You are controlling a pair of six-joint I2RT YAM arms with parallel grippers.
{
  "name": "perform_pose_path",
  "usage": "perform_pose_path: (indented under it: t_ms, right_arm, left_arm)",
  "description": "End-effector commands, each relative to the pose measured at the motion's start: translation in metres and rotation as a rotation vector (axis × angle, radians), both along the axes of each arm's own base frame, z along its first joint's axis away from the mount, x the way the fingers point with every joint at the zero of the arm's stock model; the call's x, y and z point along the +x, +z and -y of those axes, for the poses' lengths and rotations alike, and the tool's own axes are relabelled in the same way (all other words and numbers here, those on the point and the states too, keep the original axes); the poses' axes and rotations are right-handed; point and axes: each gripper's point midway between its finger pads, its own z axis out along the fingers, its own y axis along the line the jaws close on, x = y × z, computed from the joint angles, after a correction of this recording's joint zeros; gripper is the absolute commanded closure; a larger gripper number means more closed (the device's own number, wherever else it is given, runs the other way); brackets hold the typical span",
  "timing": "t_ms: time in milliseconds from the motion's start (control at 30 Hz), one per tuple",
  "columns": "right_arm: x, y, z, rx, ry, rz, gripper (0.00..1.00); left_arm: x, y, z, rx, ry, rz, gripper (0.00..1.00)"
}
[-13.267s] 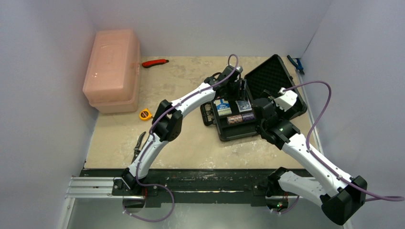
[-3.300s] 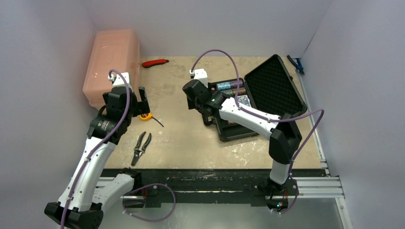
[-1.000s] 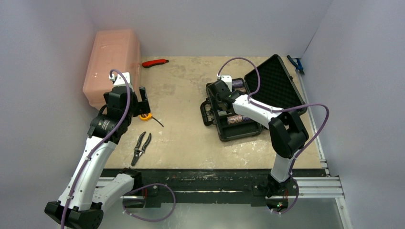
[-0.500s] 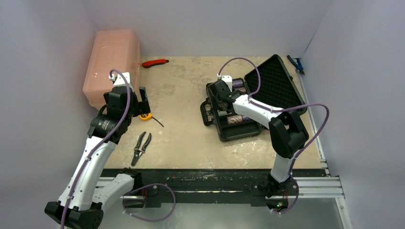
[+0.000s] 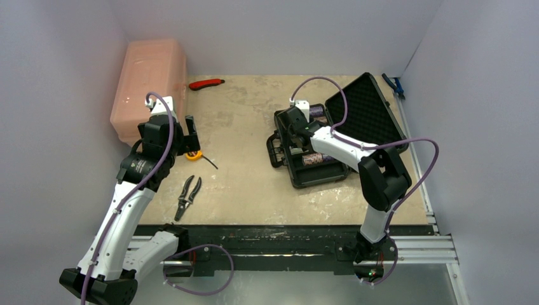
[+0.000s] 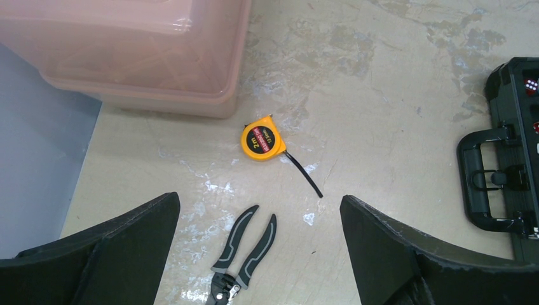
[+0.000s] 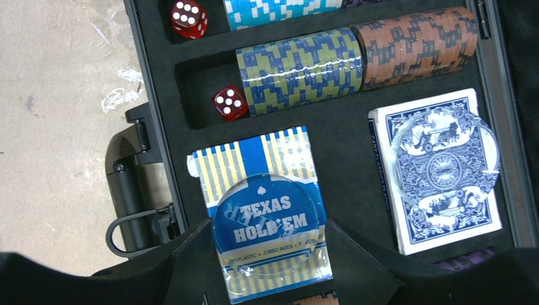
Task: Pack up texas hold em set
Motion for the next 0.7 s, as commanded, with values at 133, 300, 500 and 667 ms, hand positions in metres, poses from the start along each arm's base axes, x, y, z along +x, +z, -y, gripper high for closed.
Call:
perform_pose_path:
  t_ms: [133,300,500,667]
  right_arm:
    - [0.002,0.032,0.014,-0.013,-0.014,0.059,0.16]
    - [0.002,0.049,0.012,0.005,0.01,0.086,0.03]
    - [0.001,0.074,0.011,0.027,0.032,0.12,0.01]
    - [0.0,0.101,0.018,0.041,0.029,0.166,0.01]
  left_arm:
    - [0.008,0.002,0.001,0.016,-0.011,0.013,0.02]
    - [0.01,0.0,0.001,0.023,-0.006,0.004,0.02]
    - [0.012,-0.002,0.0,0.032,-0.002,-0.006,0.02]
    - [0.013,-0.003,-0.001,0.037,0.001,-0.01,0.03]
